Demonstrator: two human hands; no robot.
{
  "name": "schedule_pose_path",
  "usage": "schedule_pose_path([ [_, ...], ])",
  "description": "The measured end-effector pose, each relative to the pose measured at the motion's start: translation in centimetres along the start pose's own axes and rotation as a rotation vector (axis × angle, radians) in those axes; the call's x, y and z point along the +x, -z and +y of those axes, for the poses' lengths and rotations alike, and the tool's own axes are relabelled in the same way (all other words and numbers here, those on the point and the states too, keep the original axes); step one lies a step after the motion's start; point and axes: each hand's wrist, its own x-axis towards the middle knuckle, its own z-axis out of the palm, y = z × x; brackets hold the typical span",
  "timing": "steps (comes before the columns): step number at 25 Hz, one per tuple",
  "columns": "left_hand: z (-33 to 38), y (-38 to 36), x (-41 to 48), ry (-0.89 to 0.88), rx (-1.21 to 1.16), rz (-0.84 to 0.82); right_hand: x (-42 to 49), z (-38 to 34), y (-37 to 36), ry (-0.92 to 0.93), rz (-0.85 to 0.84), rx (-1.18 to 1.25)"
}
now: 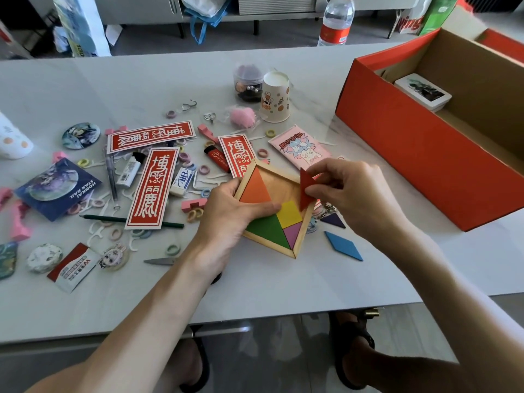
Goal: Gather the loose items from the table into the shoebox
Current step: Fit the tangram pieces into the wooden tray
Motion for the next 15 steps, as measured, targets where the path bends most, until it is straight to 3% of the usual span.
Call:
schedule_pose_path([
  [5, -0.2, -0.2, -0.2, 0.000, -0.034, 0.029, -0.1, 0.3, -0.9, 0.088, 0.037, -0.099],
  [12, 0.2, 0.2, -0.1, 0.008, -0.049, 0.051, 0.2, 0.7, -0.8, -0.132, 0.028, 0.115],
  [15, 0.4, 0.5, -0.1, 0.008, -0.073, 0.116, -0.4, 1.7, 0.4, -0.177, -0.046, -0.300],
])
